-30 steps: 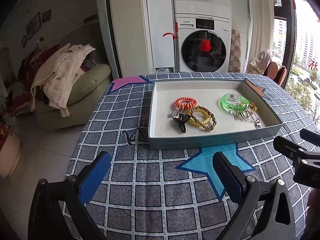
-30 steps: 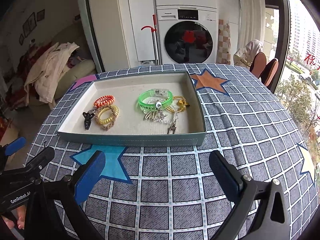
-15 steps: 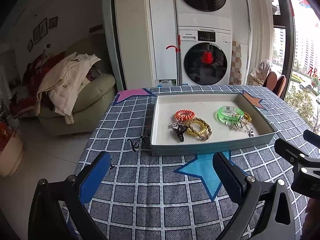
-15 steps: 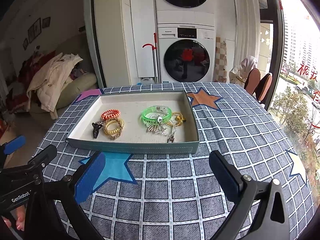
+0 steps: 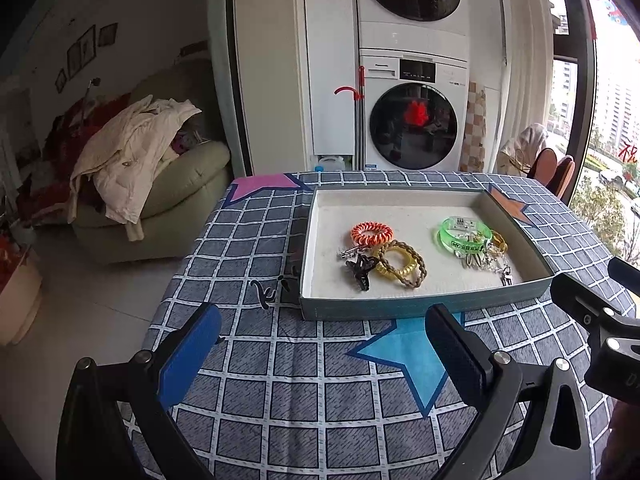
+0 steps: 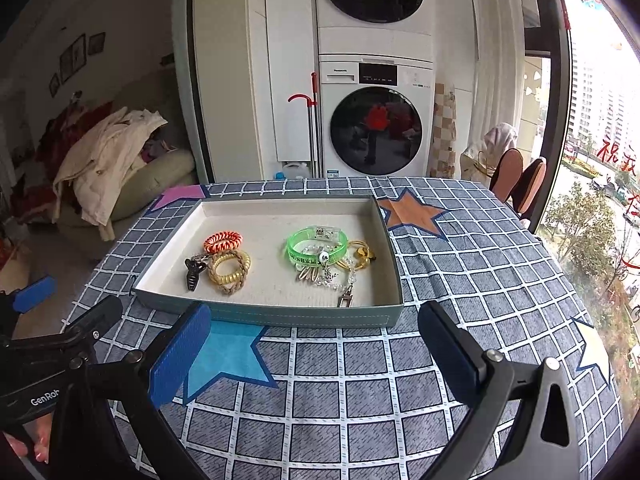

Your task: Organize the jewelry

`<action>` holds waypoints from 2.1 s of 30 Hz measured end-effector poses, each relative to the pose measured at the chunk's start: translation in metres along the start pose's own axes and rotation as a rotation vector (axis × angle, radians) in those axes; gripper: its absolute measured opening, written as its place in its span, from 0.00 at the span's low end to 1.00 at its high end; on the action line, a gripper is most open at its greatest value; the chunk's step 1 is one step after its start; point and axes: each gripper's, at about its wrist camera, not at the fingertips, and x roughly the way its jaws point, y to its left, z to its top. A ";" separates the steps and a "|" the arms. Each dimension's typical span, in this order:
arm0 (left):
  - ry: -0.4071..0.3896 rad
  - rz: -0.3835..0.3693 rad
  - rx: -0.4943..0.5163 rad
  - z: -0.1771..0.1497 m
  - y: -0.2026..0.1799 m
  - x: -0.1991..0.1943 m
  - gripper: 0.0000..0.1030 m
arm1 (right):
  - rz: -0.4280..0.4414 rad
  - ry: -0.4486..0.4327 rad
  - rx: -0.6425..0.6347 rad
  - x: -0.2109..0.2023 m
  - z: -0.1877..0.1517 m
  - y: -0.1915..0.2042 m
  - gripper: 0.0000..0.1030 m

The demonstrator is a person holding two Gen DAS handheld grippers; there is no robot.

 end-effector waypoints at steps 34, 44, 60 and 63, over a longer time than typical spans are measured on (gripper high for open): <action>0.027 -0.005 -0.011 -0.002 0.000 0.006 1.00 | -0.001 0.020 -0.005 0.006 -0.003 0.003 1.00; 0.028 -0.002 -0.011 -0.002 0.001 0.007 1.00 | -0.001 0.021 -0.004 0.006 -0.002 0.003 1.00; 0.030 -0.002 -0.014 -0.003 0.001 0.007 1.00 | -0.003 0.020 -0.003 0.006 -0.004 0.002 1.00; 0.028 -0.001 -0.011 -0.003 0.001 0.007 1.00 | -0.001 0.022 -0.002 0.007 -0.003 0.002 1.00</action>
